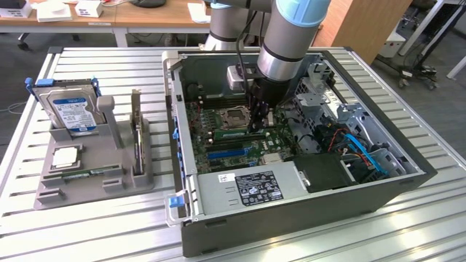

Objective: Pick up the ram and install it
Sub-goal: 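Insert the ram into the slot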

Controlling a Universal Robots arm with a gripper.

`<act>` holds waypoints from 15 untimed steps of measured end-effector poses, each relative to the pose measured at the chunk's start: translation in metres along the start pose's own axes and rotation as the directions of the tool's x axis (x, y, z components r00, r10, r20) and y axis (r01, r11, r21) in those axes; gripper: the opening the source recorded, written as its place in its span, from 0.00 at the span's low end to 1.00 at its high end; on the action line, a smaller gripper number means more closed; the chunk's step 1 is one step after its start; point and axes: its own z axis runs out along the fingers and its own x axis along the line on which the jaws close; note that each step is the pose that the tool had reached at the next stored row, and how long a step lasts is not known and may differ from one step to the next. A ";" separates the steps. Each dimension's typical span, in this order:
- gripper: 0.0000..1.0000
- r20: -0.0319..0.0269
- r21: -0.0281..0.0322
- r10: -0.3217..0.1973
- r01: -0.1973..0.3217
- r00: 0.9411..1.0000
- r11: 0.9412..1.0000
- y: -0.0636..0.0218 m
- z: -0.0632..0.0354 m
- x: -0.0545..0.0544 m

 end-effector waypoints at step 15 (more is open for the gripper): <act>0.11 -0.001 -0.001 -0.018 0.018 1.000 1.000 -0.0002 0.0000 0.000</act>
